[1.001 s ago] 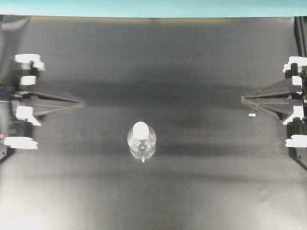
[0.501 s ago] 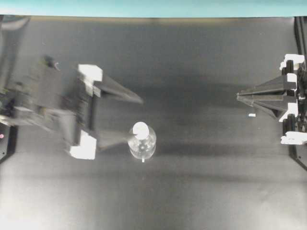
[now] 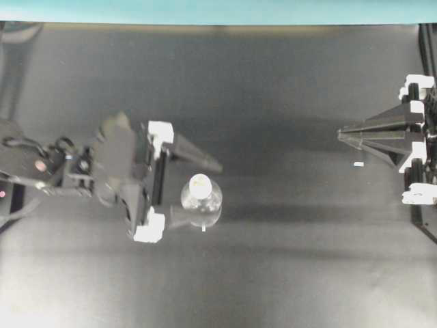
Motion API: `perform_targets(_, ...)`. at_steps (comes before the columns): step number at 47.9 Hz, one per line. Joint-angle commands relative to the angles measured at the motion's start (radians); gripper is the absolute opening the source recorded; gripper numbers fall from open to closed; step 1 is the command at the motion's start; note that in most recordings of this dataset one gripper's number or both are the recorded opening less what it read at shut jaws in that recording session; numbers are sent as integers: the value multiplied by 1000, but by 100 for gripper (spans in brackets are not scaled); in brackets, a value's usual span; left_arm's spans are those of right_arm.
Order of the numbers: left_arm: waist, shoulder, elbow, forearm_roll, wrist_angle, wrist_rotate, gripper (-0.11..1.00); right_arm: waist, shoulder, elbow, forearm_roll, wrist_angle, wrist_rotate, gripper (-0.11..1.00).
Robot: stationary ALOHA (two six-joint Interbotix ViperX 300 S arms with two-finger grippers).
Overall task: Open the bottle cap by holding the bottle with the left arm and twisting the cap with the right arm.
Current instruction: 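Move the left gripper to the clear bottle and close around its body, then swing the right gripper over toward the white bottle cap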
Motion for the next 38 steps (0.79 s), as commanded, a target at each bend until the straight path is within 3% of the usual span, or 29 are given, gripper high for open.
perform_targets(1, -3, 31, 9, 5, -26, -3, 96, -15, 3, -32, 2, 14, 18, 1)
perform_targets(24, 21, 221, 61, 5, -32, -12, 98, -15, 12, -51, 2, 58, 46, 1)
perform_targets(38, 17, 285, 61, 5, -32, -15, 98, -15, 14, -54, 29, 107, 46, 1)
